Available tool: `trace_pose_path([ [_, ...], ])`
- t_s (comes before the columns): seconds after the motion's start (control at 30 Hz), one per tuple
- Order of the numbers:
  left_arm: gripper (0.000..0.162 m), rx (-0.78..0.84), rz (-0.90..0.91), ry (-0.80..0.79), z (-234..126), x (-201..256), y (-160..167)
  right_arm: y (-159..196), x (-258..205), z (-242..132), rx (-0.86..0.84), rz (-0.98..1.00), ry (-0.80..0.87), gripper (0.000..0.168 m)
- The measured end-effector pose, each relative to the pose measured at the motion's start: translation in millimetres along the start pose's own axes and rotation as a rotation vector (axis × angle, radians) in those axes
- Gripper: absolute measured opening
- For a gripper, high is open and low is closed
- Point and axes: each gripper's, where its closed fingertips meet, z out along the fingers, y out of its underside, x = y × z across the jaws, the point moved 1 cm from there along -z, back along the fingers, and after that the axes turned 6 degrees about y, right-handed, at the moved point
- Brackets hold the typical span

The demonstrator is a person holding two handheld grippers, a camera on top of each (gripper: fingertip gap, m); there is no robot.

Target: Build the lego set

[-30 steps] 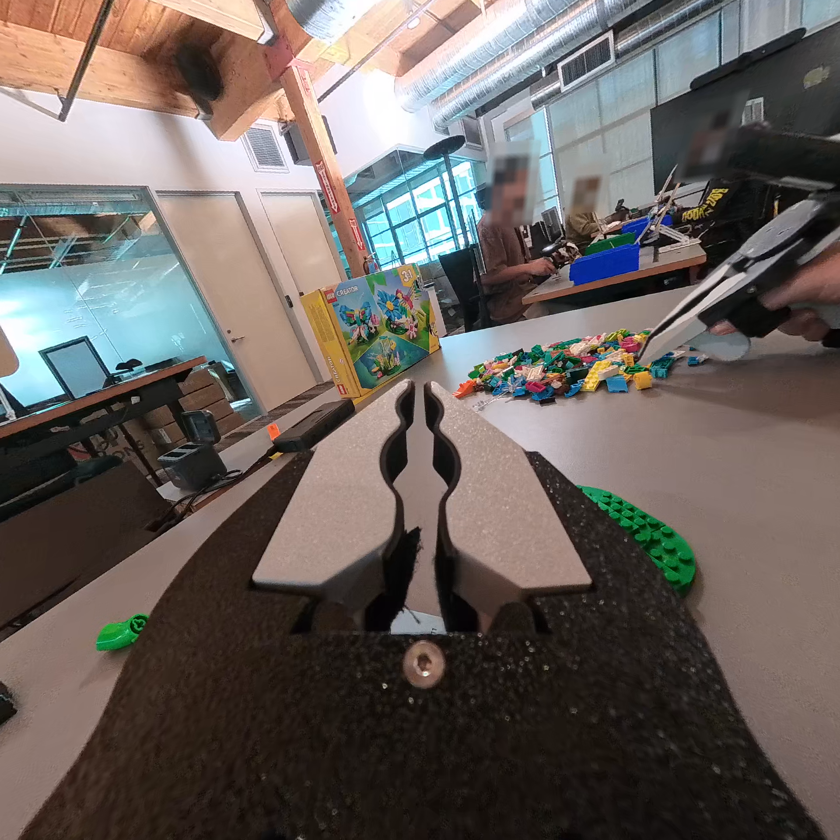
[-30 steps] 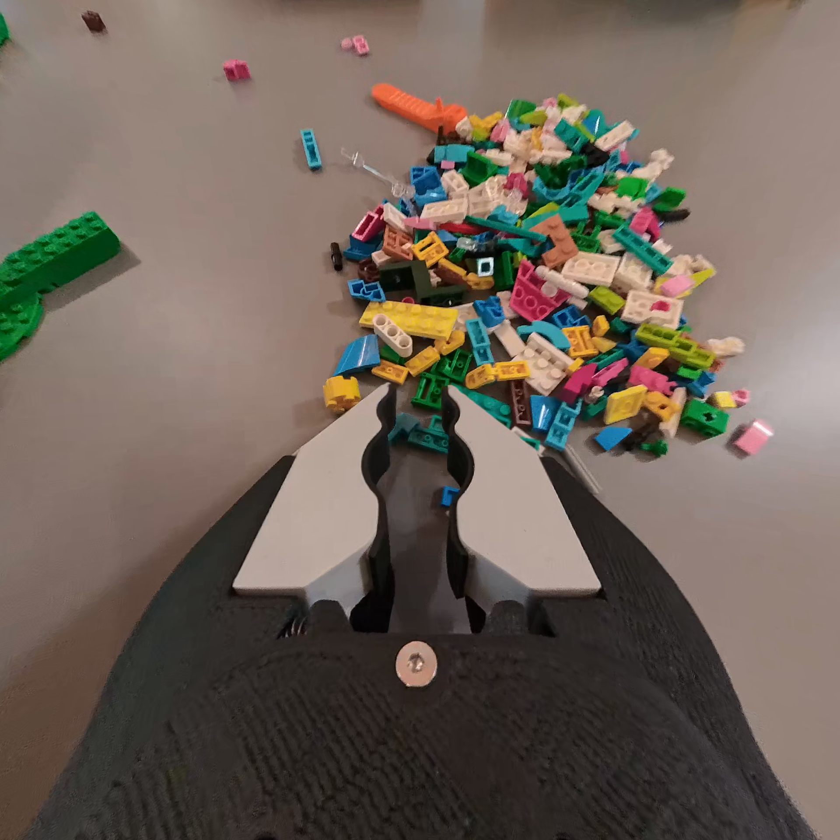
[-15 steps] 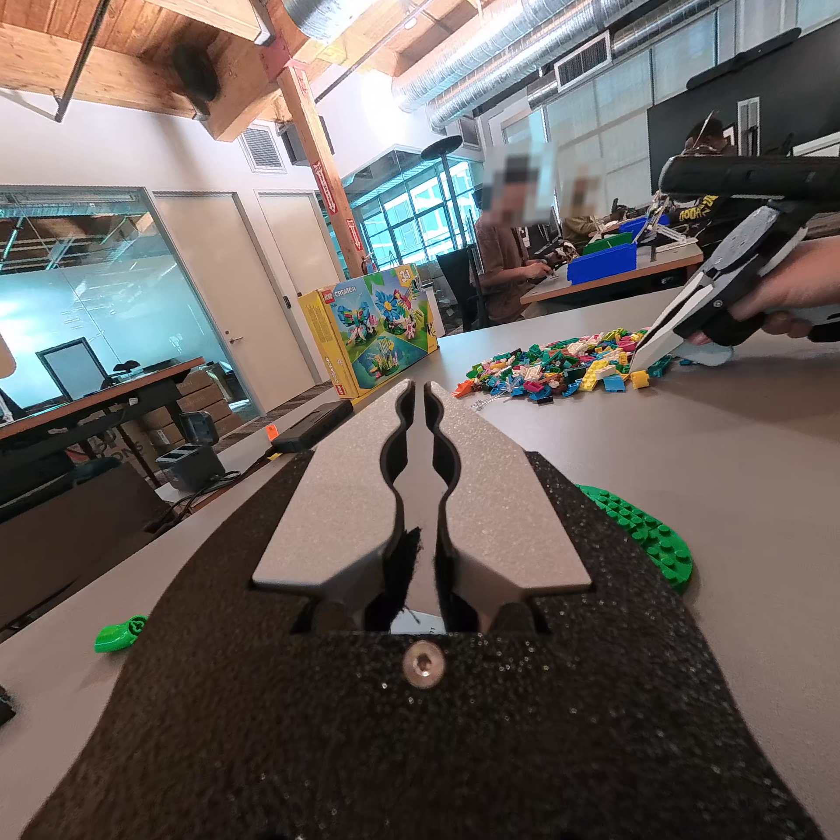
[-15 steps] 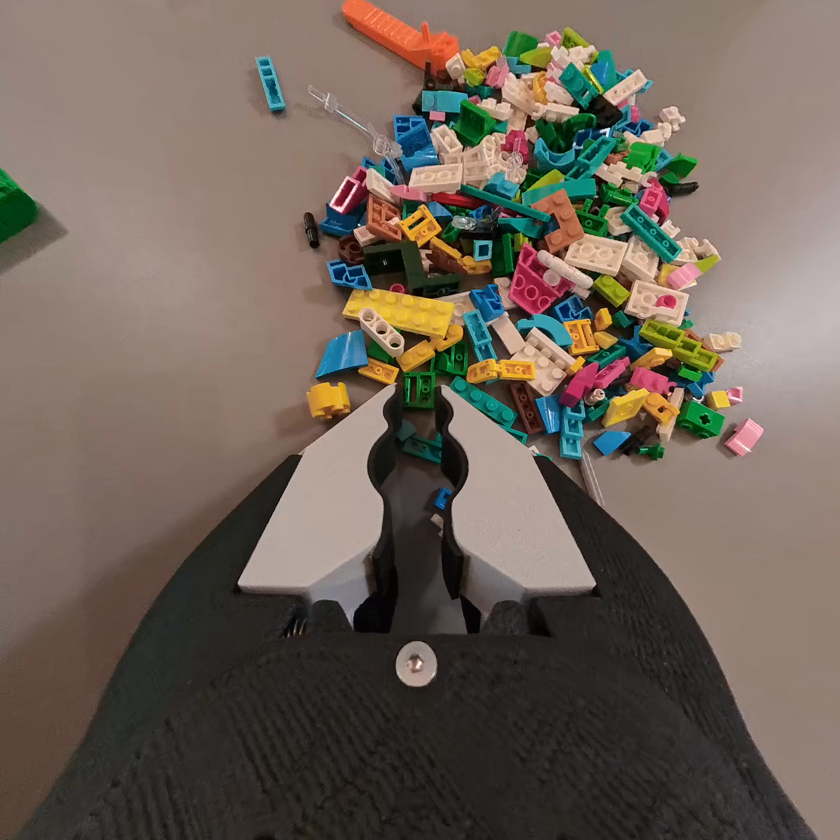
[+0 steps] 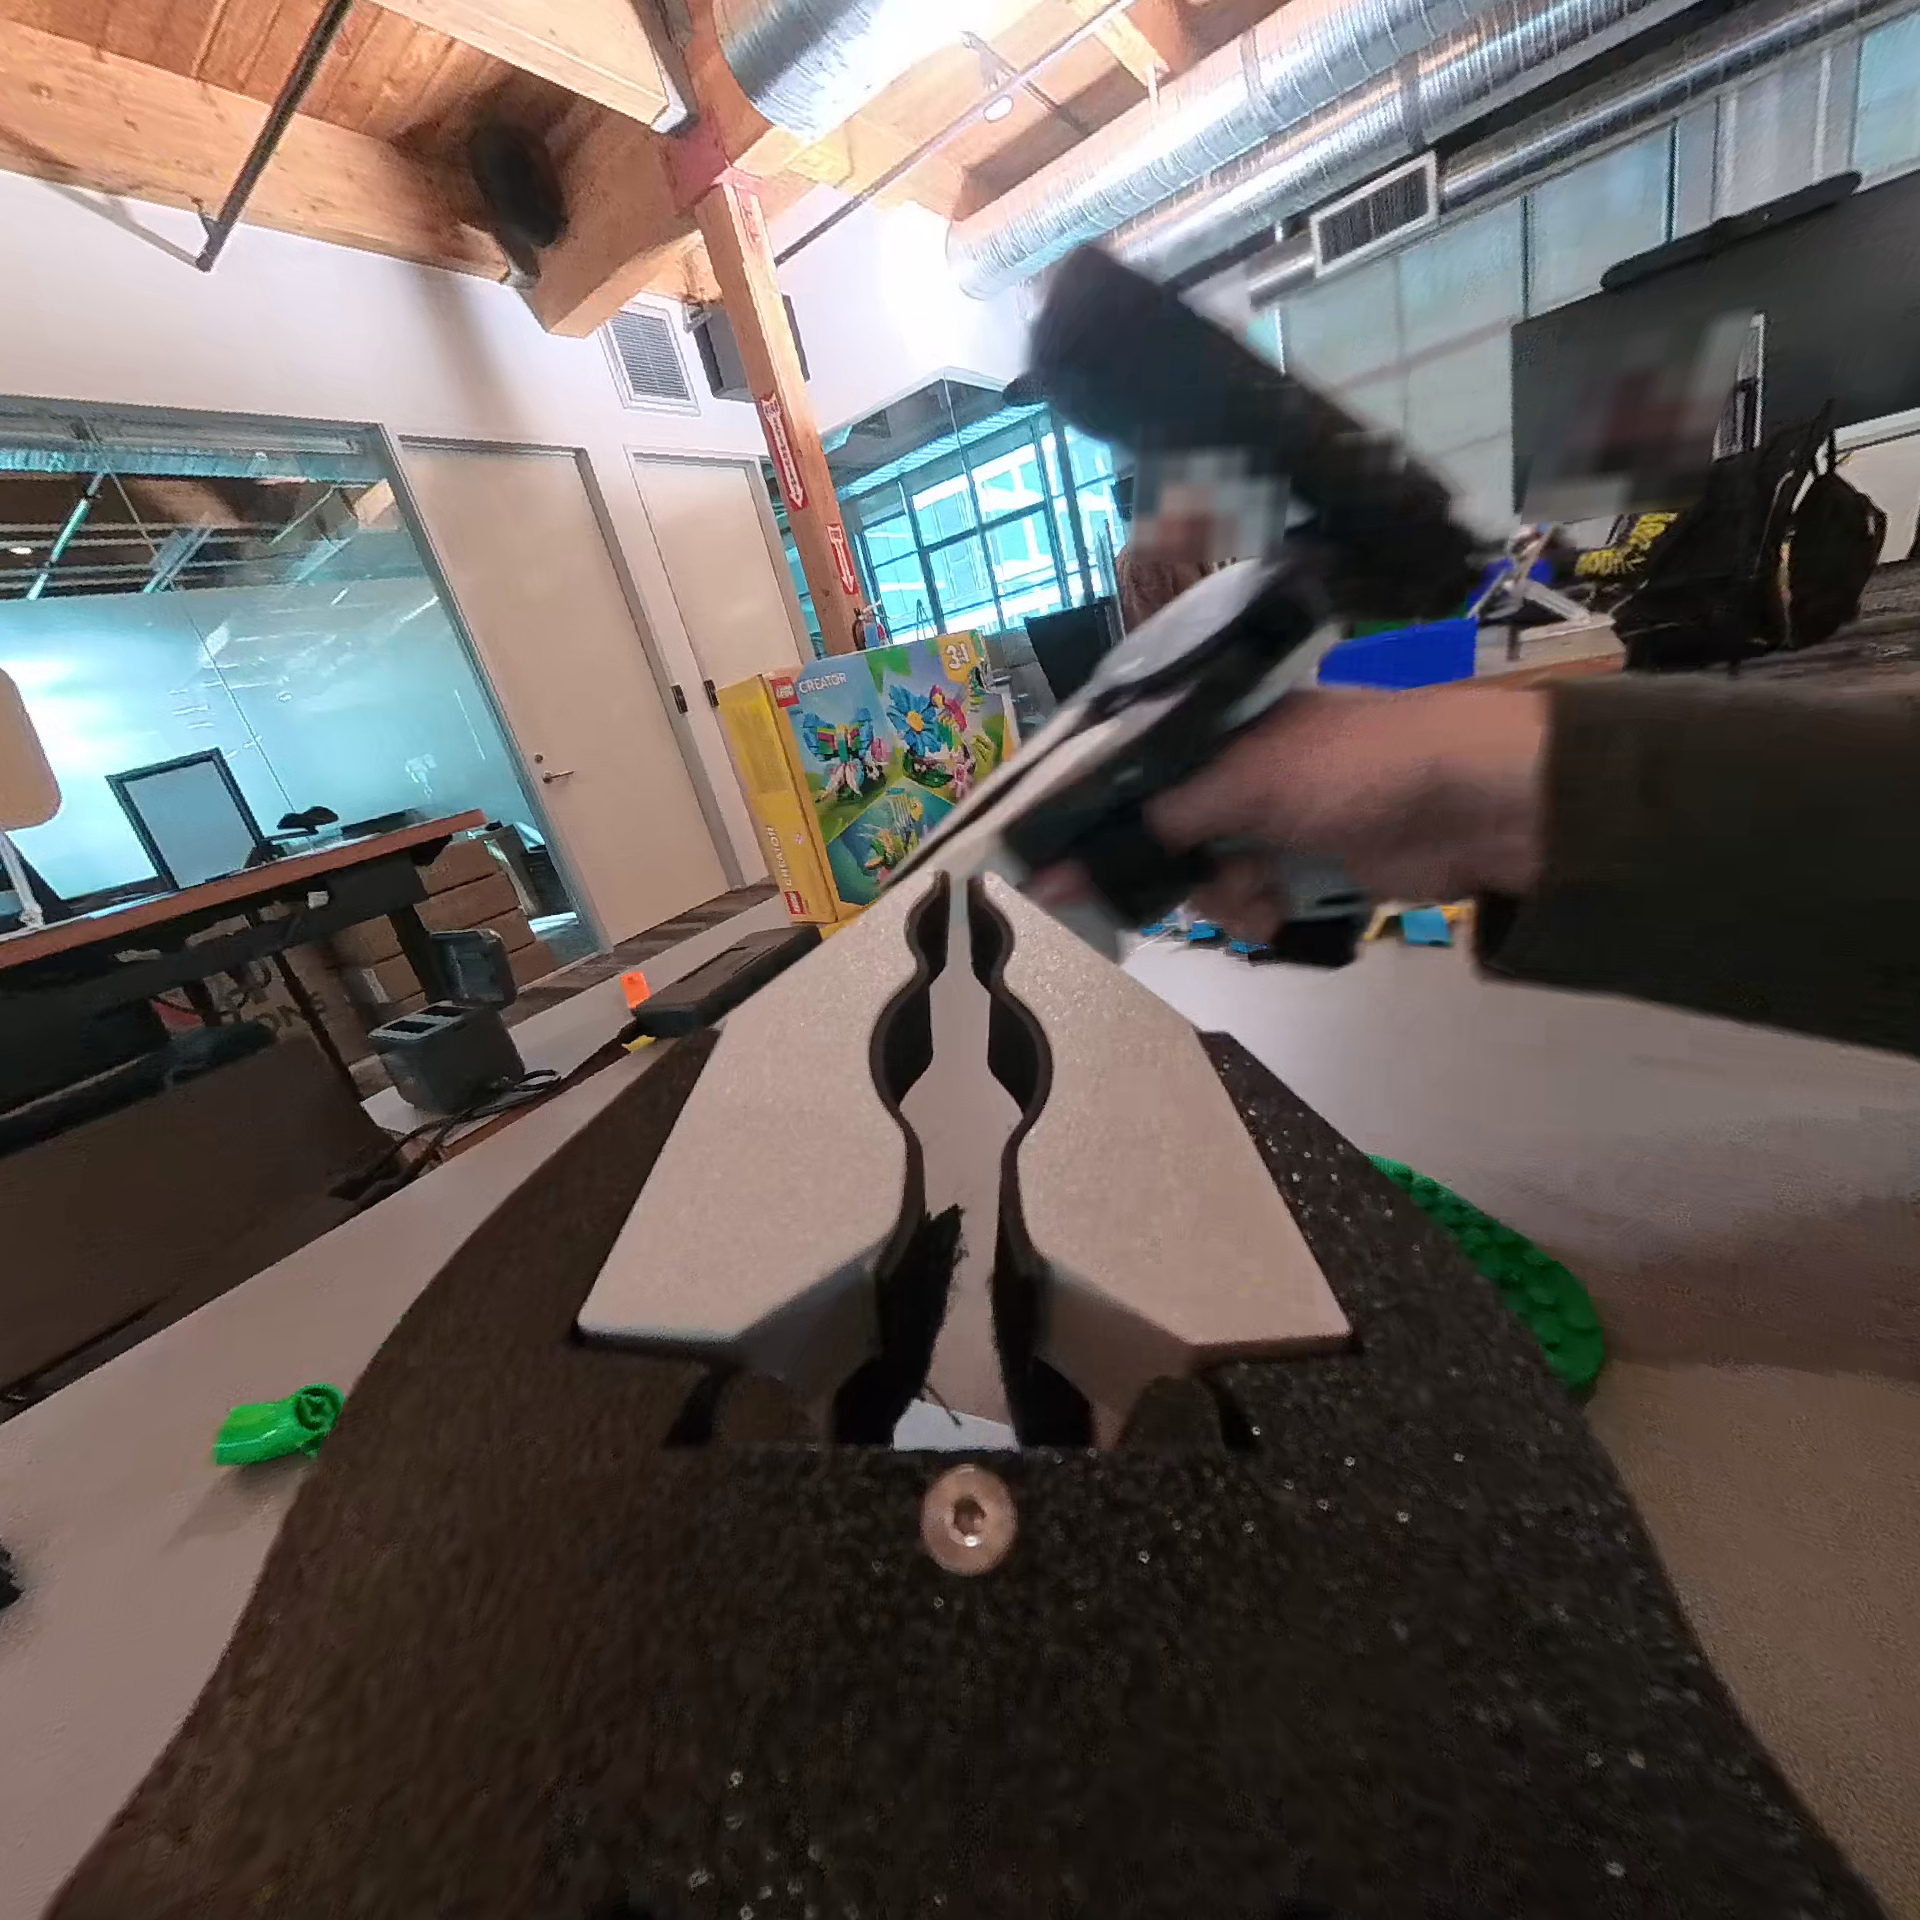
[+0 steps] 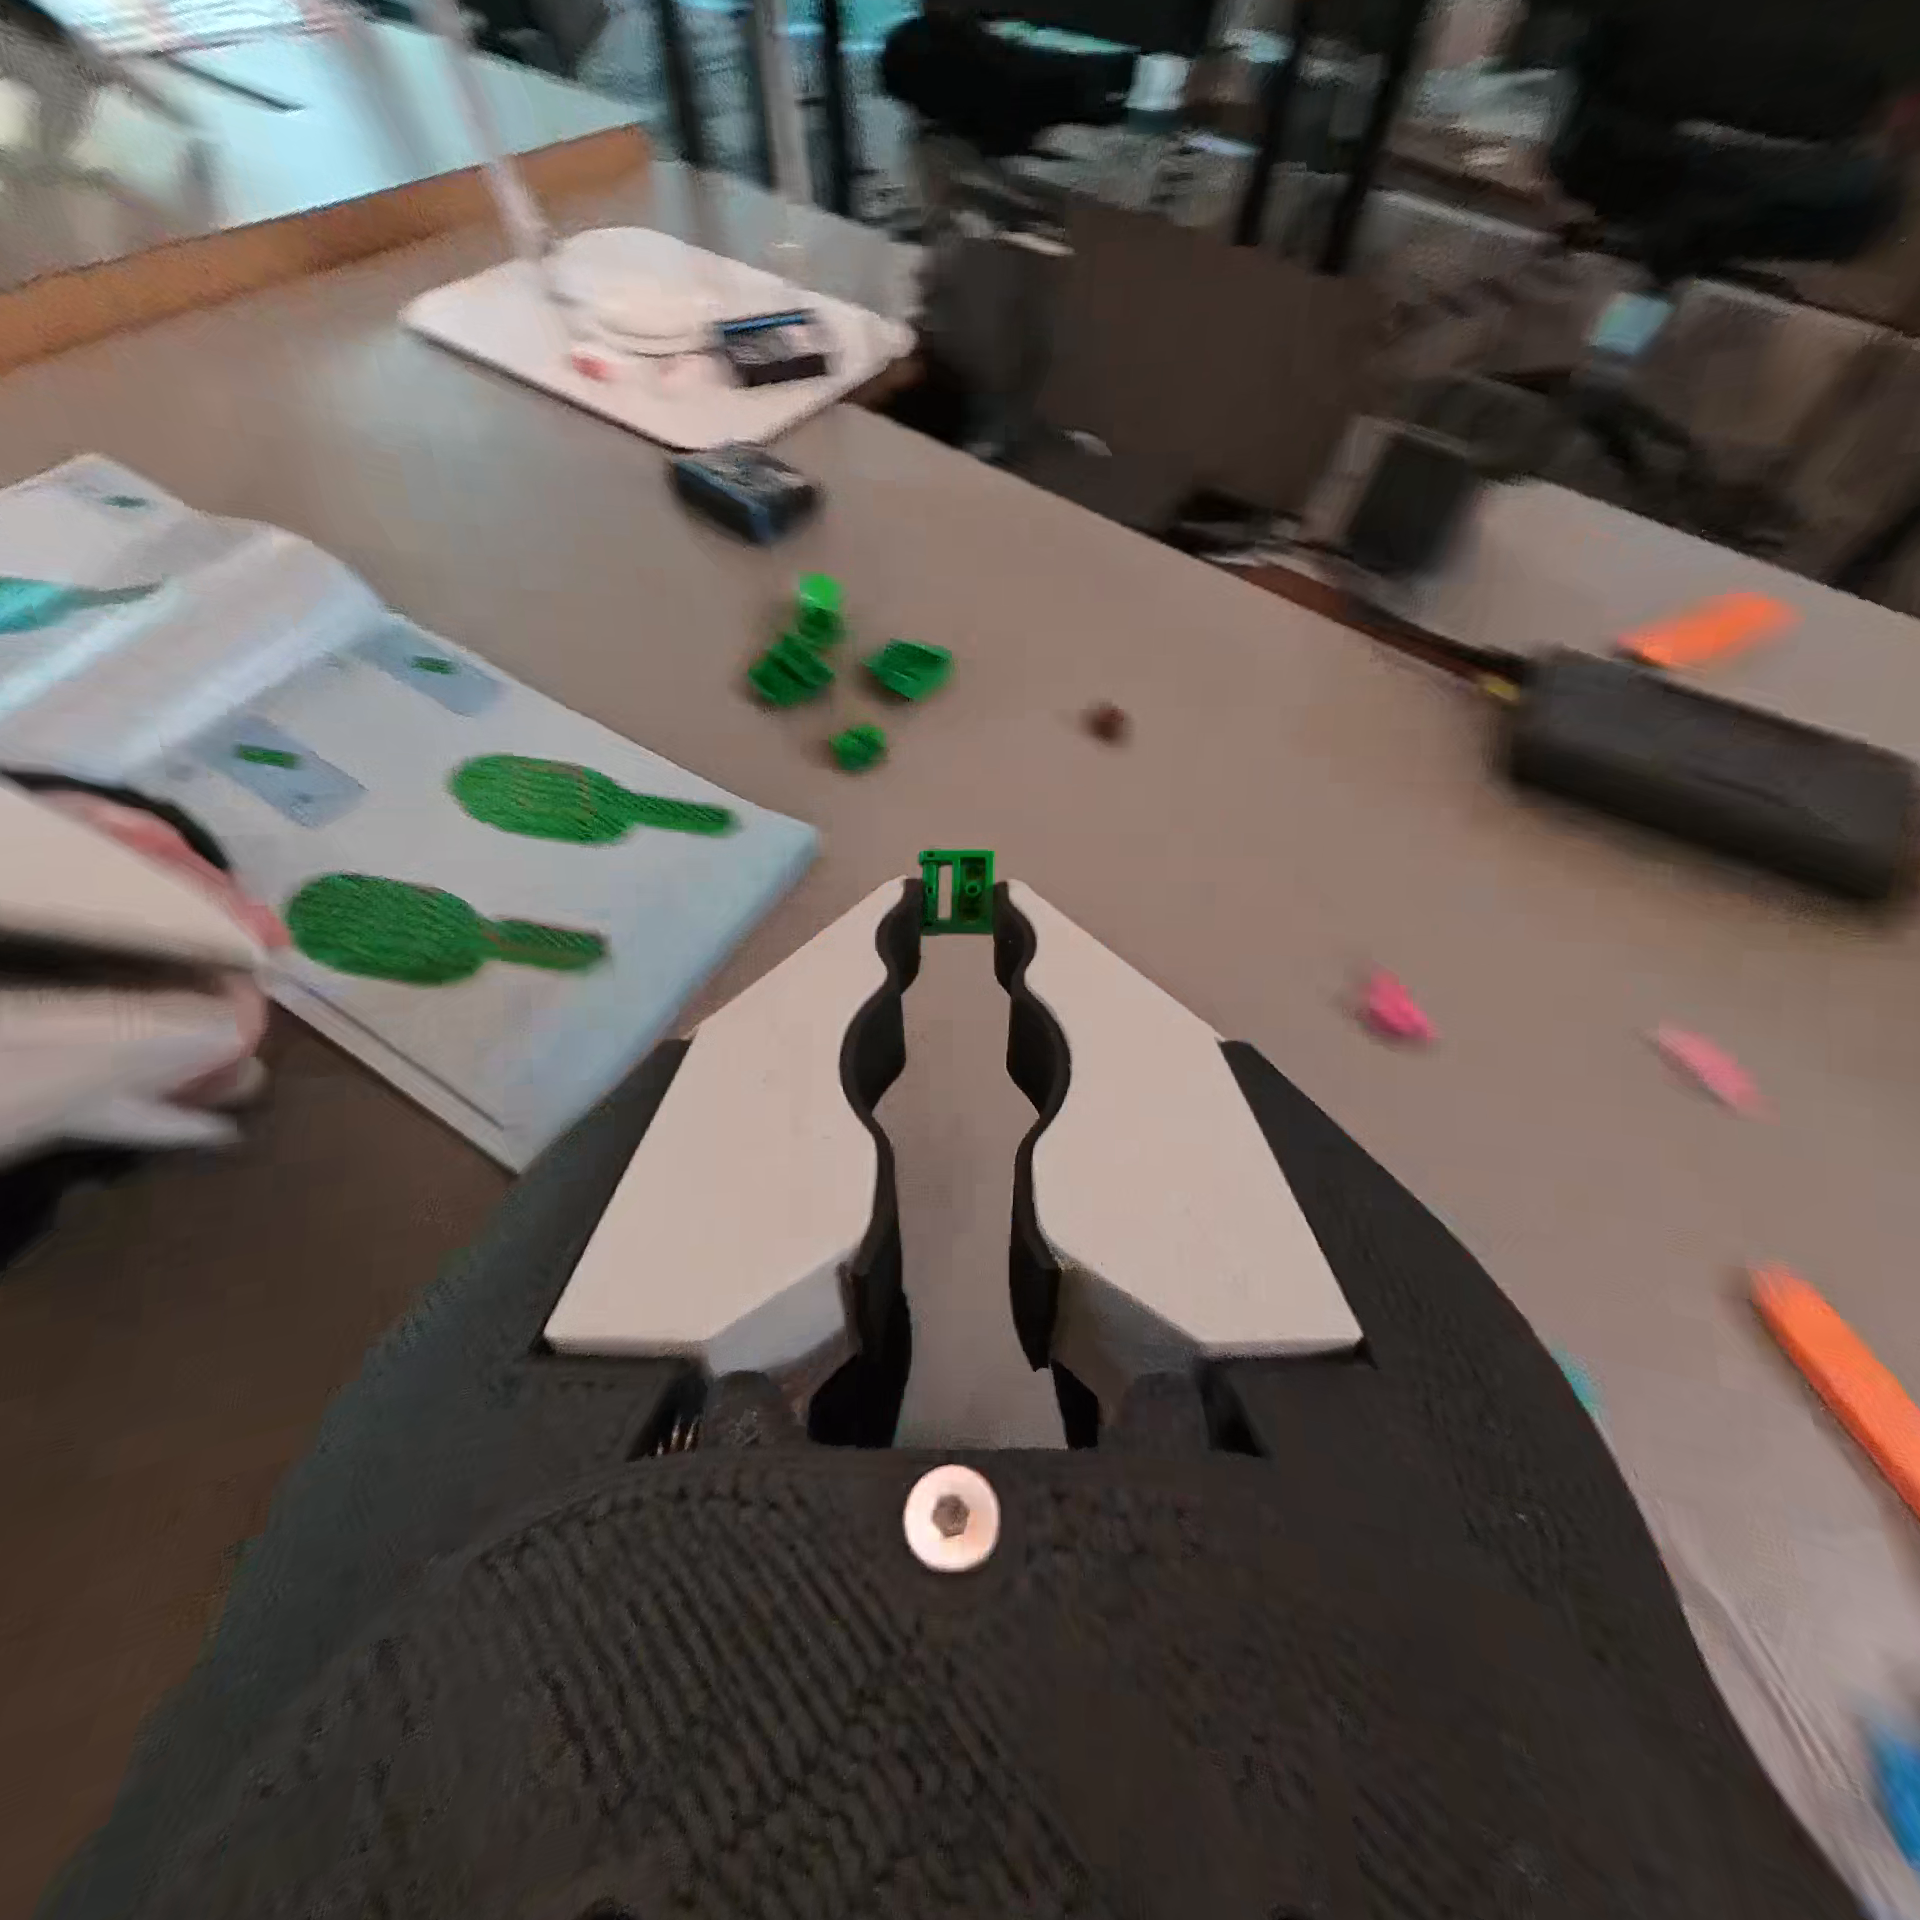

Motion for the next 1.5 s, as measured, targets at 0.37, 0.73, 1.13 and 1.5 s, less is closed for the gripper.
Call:
trace_pose_path([
  [0.37,0.001,0.008,0.019,-0.001,-1,0,-2,1,-59,138,-0.21,-0.155,-0.141,0.016],
  [0.73,0.0,0.011,0.014,0.013,-2,5,-3,-36,-21,65,0.036,0.027,-0.053,0.033],
  [1.13,0.0,0.008,0.018,0.018,-3,6,-3,79,143,-155,0.053,0.118,0.54,0.029],
  [1.5,0.002,-0.013,0.051,0.0,-1,6,-1,237,296,-401,-0.214,0.293,0.934,0.009],
])
